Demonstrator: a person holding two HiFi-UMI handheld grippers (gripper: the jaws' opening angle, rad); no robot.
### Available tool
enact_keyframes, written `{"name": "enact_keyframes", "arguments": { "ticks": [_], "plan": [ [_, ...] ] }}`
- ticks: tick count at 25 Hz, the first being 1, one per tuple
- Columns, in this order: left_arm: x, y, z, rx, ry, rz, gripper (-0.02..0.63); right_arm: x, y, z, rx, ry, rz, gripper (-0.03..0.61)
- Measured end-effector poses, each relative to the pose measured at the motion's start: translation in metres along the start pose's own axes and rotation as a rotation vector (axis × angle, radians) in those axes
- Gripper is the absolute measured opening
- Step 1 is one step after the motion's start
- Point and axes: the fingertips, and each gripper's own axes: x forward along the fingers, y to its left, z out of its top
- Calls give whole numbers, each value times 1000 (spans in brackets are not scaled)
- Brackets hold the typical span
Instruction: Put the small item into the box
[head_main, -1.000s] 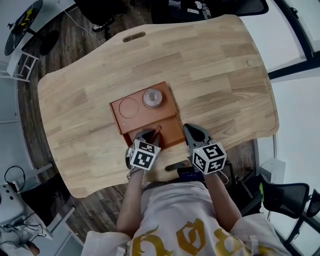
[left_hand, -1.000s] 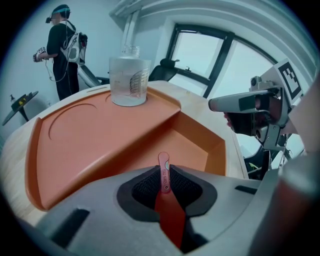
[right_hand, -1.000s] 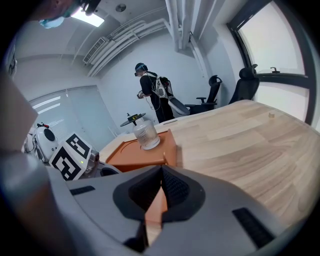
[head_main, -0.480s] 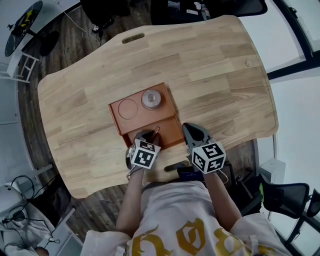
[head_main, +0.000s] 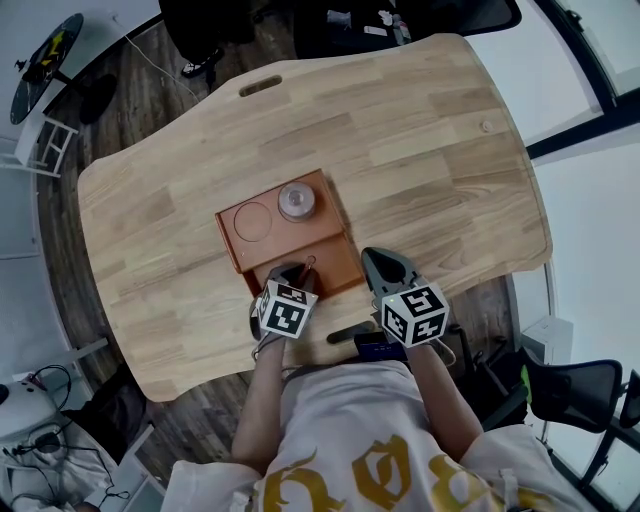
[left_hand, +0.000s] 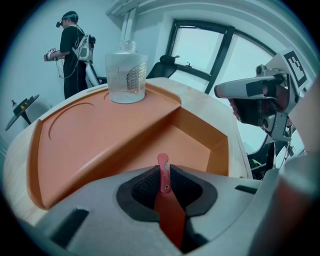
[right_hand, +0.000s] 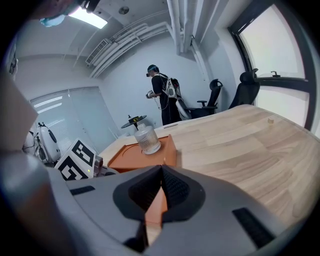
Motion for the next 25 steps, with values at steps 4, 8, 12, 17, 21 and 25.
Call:
{"name": "enact_keyframes", "arguments": {
  "ticks": [4,8,12,17,21,25],
  "plan": [
    [-4,-1,5,3,-35,11,60,-4,2,3,-7,-9,3,12],
    [-9,-2,12,-6,-65,13,77,-7,7,9,-20,-19,11,12],
    [-19,-4,18,-8,-103,26,77,-13,12,14,-36,-31,14,12],
    [-39,-3,25,-12,-160,56,66,-20,20,19,-55,-51,22,12],
    [-63,-5,28,-9,-224,80,18,-29,33,21,-71,-71,35,12],
    [-91,-5,39,-81,-334,71,11,-38,49,28,-101,-98,54,12]
  ]
}}
